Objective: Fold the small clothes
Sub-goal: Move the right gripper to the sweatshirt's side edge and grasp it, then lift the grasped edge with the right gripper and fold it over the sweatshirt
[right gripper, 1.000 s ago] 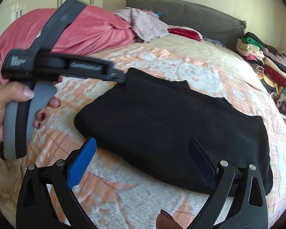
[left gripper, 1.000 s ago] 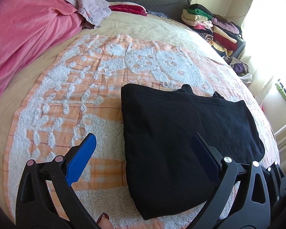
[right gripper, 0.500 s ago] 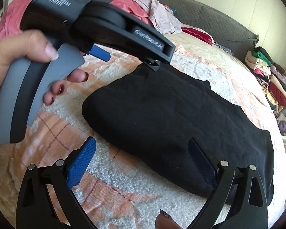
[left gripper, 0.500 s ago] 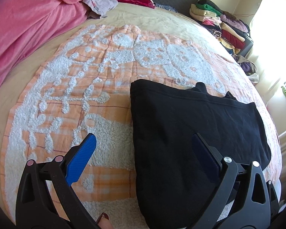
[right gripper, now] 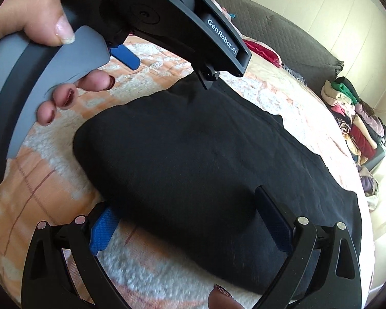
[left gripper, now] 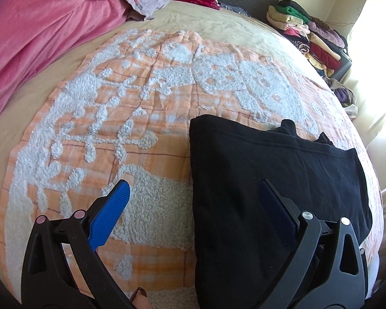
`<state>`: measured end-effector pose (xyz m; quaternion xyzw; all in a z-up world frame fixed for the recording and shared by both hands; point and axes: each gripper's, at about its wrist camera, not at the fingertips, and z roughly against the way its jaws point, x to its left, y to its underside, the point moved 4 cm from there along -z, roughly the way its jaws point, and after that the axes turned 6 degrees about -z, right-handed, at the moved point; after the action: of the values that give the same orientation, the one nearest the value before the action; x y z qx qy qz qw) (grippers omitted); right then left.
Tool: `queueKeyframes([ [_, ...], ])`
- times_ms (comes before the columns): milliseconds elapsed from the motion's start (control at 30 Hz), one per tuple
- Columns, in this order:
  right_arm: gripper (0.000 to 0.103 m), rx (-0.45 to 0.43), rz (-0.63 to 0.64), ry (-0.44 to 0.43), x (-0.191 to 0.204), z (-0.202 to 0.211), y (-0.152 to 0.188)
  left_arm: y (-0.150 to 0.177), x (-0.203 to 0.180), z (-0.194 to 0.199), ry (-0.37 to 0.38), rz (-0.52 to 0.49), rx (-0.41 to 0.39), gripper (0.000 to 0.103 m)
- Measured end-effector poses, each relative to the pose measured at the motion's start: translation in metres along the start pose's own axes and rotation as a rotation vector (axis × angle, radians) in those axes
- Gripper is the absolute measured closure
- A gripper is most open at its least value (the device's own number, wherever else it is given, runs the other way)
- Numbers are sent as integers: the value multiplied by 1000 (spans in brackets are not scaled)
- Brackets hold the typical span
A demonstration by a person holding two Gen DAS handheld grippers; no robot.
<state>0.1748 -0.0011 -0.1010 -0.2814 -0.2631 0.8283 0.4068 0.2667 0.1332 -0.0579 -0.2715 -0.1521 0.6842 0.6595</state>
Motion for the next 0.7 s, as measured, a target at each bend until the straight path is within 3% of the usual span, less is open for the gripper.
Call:
queueKeyframes([
  [333,7,-39,10,-3,-4,-8,-11,-1,10,-11,16,41,34,10],
  [400,31,-66,1,-35,-6,-2,-12,0,10,-12,26,46,45,10],
  [433,34,-86,-9,-38,-9,2,-13,0,10,-13,33,48,47,10],
  [500,57,-107,-25,-46,-11,9,-13,1,9,-14,52,57,52,10],
  [600,74,-142,-59,-72,-15,19,-12,2,8,-16,69,68,58,10],
  [700,80,-176,-84,-73,-21,27,-12,3,5,-18,79,72,66,10],
])
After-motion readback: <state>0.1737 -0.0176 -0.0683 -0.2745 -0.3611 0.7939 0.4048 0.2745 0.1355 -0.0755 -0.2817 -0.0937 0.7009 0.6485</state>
